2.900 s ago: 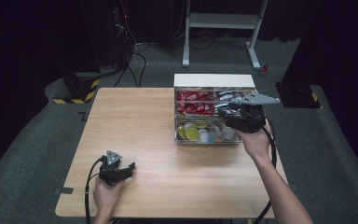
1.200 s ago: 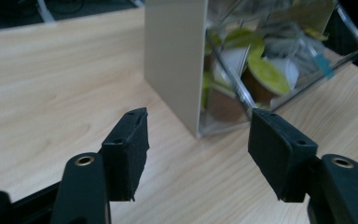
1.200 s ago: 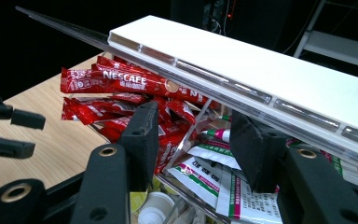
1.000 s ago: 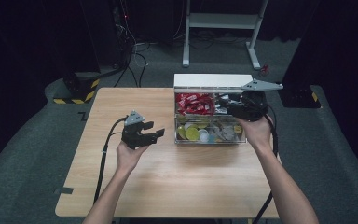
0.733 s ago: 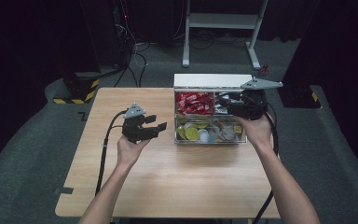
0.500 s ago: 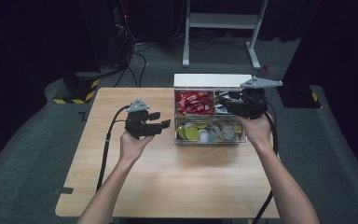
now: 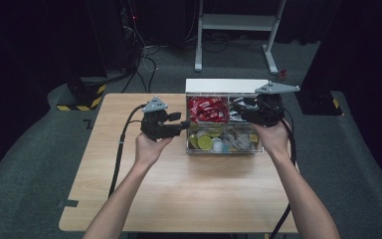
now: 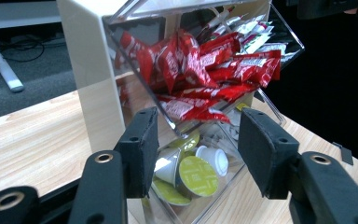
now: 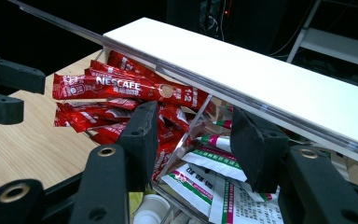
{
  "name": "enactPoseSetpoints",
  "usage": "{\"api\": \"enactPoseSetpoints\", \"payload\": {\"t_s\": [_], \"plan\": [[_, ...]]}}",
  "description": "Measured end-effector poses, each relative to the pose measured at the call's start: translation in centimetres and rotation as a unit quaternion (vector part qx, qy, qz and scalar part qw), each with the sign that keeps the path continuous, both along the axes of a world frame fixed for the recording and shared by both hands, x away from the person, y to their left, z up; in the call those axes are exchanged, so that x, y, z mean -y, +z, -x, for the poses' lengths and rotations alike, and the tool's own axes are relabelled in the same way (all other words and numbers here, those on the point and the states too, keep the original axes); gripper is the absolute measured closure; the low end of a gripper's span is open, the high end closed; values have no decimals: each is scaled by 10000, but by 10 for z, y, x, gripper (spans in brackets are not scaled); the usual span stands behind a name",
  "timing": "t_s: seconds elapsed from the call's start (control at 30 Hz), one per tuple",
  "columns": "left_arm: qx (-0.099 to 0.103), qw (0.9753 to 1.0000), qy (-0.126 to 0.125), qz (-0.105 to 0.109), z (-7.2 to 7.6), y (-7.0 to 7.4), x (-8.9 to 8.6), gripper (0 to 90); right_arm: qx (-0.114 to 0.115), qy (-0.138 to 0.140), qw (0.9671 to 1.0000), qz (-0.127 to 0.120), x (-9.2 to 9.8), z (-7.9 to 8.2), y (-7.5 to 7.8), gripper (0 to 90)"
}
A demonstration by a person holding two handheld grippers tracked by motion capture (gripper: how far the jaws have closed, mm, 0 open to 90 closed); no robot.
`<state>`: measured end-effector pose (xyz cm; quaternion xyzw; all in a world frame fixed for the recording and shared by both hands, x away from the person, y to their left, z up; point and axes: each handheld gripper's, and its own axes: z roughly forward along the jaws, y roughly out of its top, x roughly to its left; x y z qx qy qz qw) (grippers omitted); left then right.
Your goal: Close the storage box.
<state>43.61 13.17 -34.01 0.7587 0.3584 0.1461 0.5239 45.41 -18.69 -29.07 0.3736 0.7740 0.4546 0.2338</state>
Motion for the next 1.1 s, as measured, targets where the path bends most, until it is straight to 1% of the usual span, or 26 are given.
{"api": "enactPoseSetpoints", "payload": {"t_s": [0.1, 0.17, 0.23, 0.3, 0.37, 0.53, 0.6, 0.77, 0.83, 0.87, 1.1], "plan": [[79, 10000, 25, -31, -2, 4, 5, 523, 6, -13, 10000, -20, 0, 0, 0, 516], [92, 9999, 39, -11, -4, 5, 9, 534, -1, -22, 10000, -52, 0, 0, -1, 513], [119, 9999, 72, -29, -7, 7, 13, 547, 15, -18, 10000, -21, -1, 0, -2, 512], [147, 9998, 99, -40, -10, 10, 19, 570, -5, -5, 10000, -44, 0, 0, -2, 512], [127, 9999, 92, -44, -11, 11, 21, 577, -4, -6, 10000, -46, 0, 0, -2, 512], [114, 9997, 138, -189, -18, 14, 30, 627, 15, -13, 10000, -86, 0, 0, -3, 512], [112, 9996, 170, -173, -20, 15, 32, 651, -20, -22, 10000, -88, 0, 0, -3, 512], [69, 9990, 264, -345, -25, 14, 39, 707, 9, -9, 10000, -95, 1, 0, -4, 510], [76, 9989, 288, -369, -26, 14, 40, 711, 9, -8, 10000, -98, 1, 0, -4, 509], [89, 9986, 310, -424, -27, 13, 41, 726, 10, -4, 9999, -113, 2, 1, -5, 510], [106, 9981, 331, -510, -29, 13, 42, 772, 2, -21, 9999, -110, 3, 1, -5, 509]]}}
